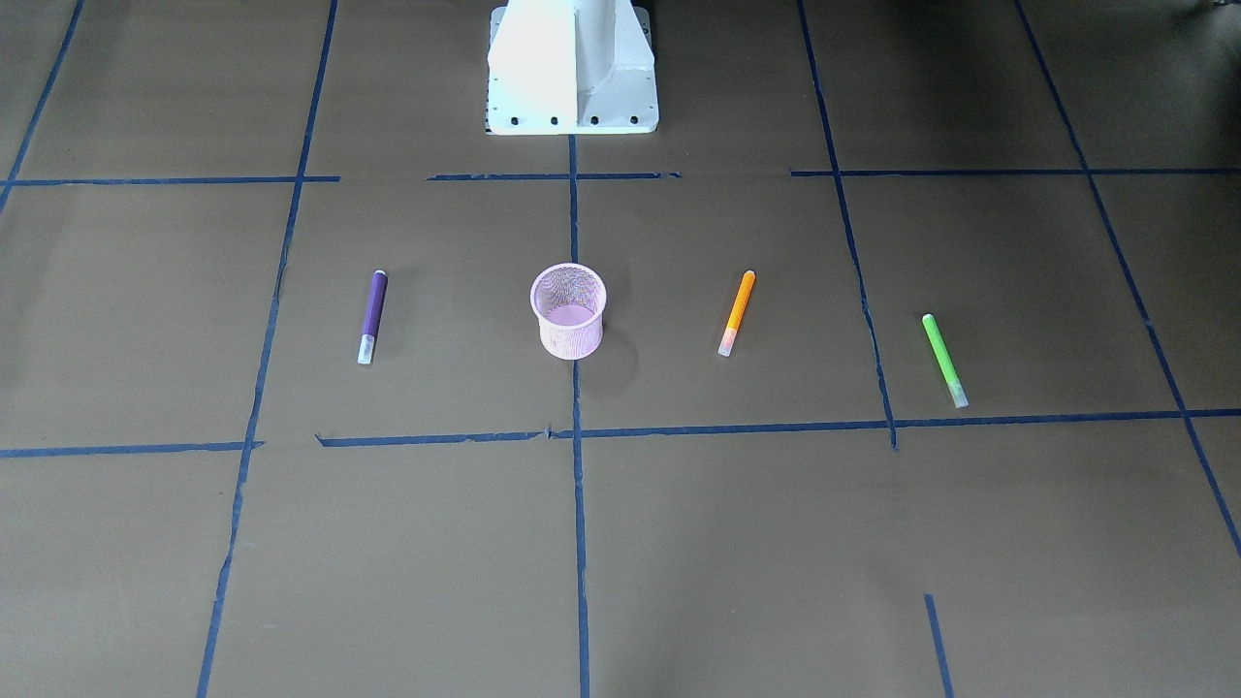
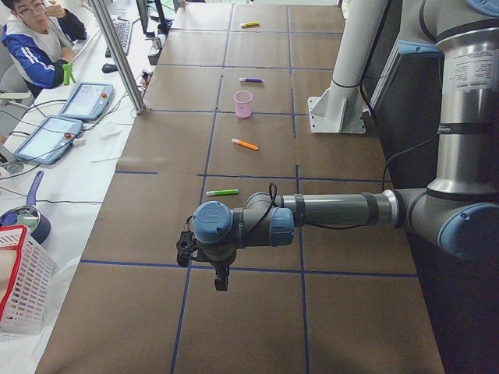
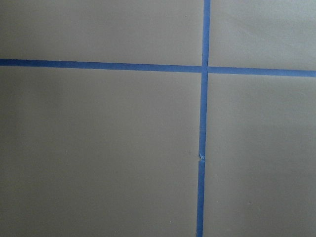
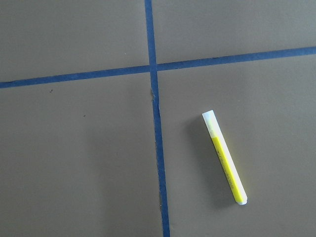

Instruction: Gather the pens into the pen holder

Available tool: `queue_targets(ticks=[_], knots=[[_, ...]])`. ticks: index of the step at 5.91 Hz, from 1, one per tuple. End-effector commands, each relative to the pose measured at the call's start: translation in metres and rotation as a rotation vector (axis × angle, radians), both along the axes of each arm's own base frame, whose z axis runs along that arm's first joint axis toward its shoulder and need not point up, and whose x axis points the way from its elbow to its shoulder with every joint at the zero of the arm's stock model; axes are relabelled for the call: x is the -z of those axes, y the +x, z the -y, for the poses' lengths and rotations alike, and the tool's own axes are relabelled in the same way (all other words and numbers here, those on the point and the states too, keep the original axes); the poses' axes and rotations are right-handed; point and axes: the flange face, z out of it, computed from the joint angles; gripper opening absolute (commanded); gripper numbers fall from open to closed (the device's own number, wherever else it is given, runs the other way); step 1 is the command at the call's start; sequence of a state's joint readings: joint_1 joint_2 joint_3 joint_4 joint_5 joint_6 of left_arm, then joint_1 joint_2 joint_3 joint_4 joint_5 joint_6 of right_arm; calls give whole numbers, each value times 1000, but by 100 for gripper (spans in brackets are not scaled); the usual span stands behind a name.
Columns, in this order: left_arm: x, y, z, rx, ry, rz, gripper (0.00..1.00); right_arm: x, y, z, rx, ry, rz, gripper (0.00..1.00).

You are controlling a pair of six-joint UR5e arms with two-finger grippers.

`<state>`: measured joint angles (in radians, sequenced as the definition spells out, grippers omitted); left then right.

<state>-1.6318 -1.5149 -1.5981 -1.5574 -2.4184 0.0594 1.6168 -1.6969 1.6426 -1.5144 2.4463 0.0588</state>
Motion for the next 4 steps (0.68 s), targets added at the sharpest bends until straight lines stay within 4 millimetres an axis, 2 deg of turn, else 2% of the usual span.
queue_targets(ticks=[1, 3, 4], knots=[[26, 0, 9, 2, 76, 7, 100, 11, 0, 4, 0, 24, -5, 100], [46, 5, 17, 29, 127, -3, 100, 14, 1, 8, -2, 29, -12, 100], [86, 28, 45, 8, 175, 2, 100, 22, -1, 18, 5, 47, -12, 100]])
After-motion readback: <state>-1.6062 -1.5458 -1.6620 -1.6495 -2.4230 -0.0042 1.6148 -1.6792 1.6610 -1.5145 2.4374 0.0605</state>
